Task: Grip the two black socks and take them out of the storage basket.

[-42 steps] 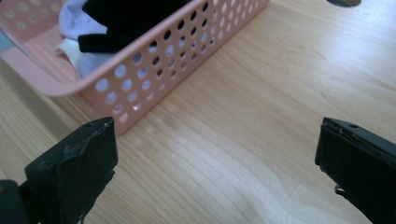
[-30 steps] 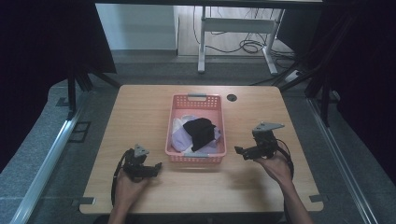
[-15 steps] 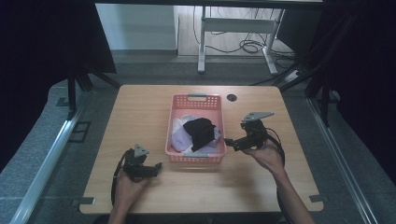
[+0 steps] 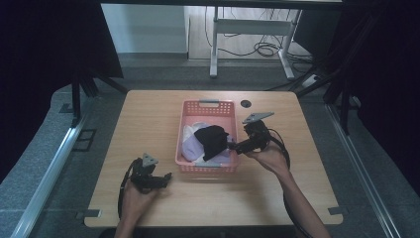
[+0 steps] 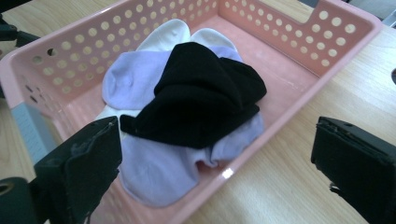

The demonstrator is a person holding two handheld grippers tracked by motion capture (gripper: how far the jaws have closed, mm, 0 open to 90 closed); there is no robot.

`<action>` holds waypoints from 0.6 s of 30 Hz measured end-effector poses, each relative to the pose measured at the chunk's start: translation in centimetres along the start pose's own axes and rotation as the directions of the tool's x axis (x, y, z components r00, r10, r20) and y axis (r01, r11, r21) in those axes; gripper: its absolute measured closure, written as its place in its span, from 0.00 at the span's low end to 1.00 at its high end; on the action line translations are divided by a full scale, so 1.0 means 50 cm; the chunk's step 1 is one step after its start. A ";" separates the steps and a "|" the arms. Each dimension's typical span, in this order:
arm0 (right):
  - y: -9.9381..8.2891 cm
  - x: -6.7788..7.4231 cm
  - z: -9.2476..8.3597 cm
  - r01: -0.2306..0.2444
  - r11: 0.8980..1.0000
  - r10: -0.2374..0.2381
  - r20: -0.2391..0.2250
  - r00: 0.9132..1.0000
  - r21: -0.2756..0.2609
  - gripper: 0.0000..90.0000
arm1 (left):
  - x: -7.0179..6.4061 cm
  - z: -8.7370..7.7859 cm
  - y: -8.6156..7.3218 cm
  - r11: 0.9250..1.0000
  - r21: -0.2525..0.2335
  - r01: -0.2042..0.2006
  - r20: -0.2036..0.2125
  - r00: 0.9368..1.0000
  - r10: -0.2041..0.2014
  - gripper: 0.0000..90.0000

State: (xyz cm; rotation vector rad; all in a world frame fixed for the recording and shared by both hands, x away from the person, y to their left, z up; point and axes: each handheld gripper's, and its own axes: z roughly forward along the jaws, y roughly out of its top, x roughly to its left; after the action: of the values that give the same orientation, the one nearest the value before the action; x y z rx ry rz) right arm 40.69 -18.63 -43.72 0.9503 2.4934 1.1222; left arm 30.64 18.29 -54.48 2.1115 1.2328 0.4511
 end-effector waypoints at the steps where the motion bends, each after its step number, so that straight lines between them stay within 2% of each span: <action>1: 0.007 0.001 0.009 0.001 1.000 -0.001 -0.002 1.000 0.008 0.03 | 0.000 0.000 0.000 1.000 0.000 0.000 0.000 1.000 0.000 0.12; 15: 0.045 0.010 0.085 0.026 0.997 -0.024 -0.022 0.999 0.072 0.07 | 0.000 0.000 0.000 1.000 0.000 0.000 0.000 1.000 0.000 0.12; 18: 0.049 0.011 0.114 0.034 0.994 -0.031 -0.029 0.999 0.104 0.10 | 0.000 0.000 0.000 1.000 0.000 0.000 0.000 1.000 0.000 0.12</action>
State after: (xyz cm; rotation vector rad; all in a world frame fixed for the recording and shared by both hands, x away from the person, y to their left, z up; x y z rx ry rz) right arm 44.02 -13.76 -45.72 0.9236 2.6026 1.0097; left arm 30.64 18.30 -54.48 2.1120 1.2324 0.4505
